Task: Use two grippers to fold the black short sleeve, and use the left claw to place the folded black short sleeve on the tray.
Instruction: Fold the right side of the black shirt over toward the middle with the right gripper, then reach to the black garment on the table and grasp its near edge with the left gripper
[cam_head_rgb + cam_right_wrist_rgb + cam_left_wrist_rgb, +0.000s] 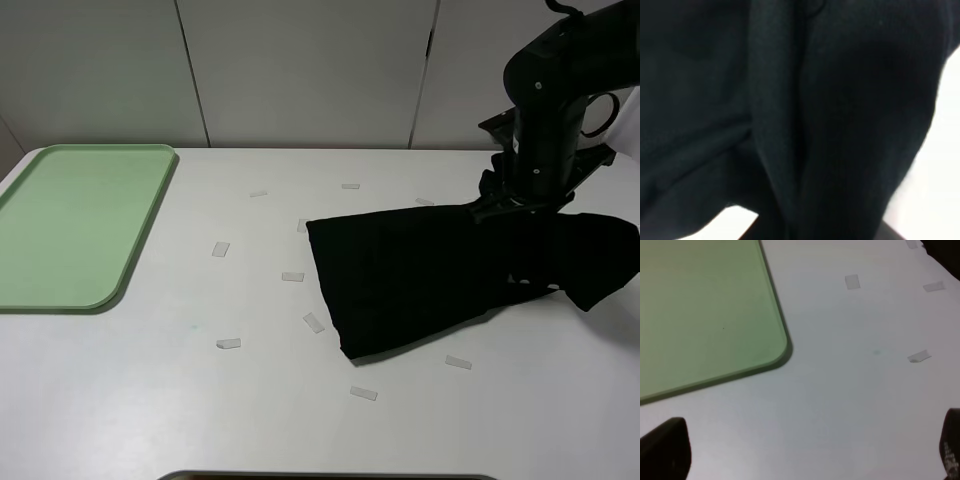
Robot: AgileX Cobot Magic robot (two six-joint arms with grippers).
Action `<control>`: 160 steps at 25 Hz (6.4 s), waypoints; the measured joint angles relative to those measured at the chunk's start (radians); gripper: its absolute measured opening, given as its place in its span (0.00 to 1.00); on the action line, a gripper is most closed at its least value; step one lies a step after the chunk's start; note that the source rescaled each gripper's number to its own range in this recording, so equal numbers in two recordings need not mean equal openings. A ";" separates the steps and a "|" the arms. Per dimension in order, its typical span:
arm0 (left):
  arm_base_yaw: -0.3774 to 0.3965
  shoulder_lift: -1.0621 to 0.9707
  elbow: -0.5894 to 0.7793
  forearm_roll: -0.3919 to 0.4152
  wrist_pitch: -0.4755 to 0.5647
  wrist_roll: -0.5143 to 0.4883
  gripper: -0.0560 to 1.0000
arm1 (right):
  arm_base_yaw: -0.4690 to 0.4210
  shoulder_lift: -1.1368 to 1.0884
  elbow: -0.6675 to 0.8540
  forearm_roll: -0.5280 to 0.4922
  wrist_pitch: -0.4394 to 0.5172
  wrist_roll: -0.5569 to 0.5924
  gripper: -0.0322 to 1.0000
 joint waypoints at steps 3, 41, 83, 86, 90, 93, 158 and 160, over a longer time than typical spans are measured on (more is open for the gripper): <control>0.000 0.000 0.000 0.000 0.000 0.000 1.00 | 0.028 0.000 0.000 0.008 -0.022 0.001 0.14; 0.000 0.000 0.000 0.000 0.000 0.000 1.00 | -0.166 -0.020 0.066 0.098 -0.299 -0.102 1.00; 0.000 0.000 0.000 -0.001 0.000 0.000 1.00 | -0.024 -0.785 0.086 0.361 0.249 -0.263 1.00; 0.000 0.000 0.000 -0.001 0.000 0.000 1.00 | -0.024 -0.892 0.148 0.384 0.251 -0.263 1.00; 0.000 0.000 0.000 -0.001 0.000 0.000 1.00 | -0.024 -1.044 0.258 0.420 0.253 -0.263 1.00; 0.000 0.000 0.000 -0.001 0.000 0.000 1.00 | -0.024 -1.189 0.360 0.446 0.254 -0.263 1.00; 0.000 0.000 0.000 -0.001 0.000 0.000 1.00 | -0.259 -1.891 0.701 0.394 0.067 -0.293 1.00; 0.000 0.000 0.000 -0.001 0.000 0.000 1.00 | -0.259 -1.891 0.701 0.394 0.067 -0.293 1.00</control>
